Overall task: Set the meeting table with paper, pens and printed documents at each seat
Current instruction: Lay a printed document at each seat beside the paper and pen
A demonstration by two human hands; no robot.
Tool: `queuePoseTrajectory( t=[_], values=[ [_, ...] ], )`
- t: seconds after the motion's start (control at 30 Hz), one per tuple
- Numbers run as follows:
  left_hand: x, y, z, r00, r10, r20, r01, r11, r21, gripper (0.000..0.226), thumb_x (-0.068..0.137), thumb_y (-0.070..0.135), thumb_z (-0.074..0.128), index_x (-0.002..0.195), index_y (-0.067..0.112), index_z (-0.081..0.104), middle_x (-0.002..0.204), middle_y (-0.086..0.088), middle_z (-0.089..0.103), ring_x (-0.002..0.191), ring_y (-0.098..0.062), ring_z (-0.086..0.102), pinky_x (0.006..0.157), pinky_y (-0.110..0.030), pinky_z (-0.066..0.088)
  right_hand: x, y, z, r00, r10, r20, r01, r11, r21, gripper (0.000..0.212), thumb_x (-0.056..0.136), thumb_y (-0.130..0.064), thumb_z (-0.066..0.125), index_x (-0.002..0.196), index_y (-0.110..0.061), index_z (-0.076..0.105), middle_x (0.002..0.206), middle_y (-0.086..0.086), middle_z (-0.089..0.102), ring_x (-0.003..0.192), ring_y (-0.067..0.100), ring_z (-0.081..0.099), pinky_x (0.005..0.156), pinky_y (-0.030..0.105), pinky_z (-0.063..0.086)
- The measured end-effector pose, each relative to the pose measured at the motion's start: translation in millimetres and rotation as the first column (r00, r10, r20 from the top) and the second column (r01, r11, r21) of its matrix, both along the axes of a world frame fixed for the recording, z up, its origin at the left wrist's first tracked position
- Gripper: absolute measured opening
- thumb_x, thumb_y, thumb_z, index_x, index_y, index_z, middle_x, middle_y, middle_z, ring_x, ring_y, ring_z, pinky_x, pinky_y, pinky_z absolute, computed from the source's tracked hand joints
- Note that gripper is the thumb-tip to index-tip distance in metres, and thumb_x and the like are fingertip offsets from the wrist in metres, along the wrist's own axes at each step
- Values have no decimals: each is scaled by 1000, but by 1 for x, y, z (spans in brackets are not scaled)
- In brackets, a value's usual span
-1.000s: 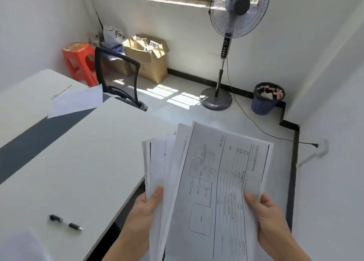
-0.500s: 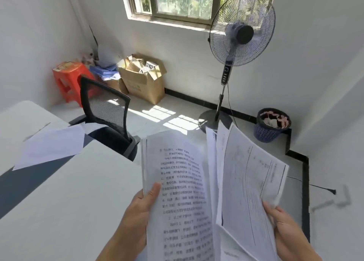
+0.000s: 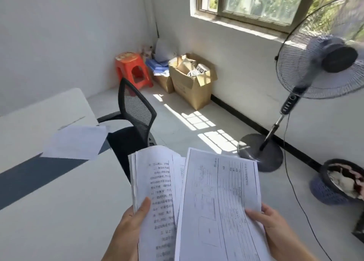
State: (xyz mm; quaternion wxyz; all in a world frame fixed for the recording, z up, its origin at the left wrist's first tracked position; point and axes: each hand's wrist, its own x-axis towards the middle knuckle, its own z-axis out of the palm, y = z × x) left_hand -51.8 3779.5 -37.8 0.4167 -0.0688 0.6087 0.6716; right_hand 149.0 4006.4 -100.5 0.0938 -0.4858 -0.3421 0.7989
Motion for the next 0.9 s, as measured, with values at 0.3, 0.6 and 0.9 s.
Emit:
queuePoseTrajectory(
  t=[0.3, 0.6, 0.9],
  values=[
    [-15, -42, 1, 825, 562, -61, -565, 811, -153, 26, 82, 28, 63, 96, 7, 69, 80, -10, 77, 88, -31, 69, 92, -48, 49, -173, 64, -3, 865, 498, -58, -494, 866, 76, 31, 84, 1, 61, 115, 2, 62, 106, 28, 71, 82, 40, 72, 68, 48, 61],
    [-63, -97, 10, 589, 805, -73, -808, 585, -68, 22, 93, 26, 54, 97, 9, 68, 79, -8, 78, 89, -29, 67, 85, -41, 48, -348, -8, 11, 648, 762, -3, -749, 637, 181, 22, 89, 4, 58, 111, 6, 61, 100, 30, 72, 78, 40, 71, 66, 50, 61],
    [-50, -122, -5, 312, 950, -7, -934, 306, -182, 48, 62, 57, 77, 92, 20, 75, 97, -8, 77, 98, -32, 68, 100, -54, 45, -479, -82, -7, 360, 926, 114, -915, 326, 237, 21, 92, 1, 57, 112, 1, 62, 106, 24, 71, 96, 44, 69, 83, 59, 56]
  ],
)
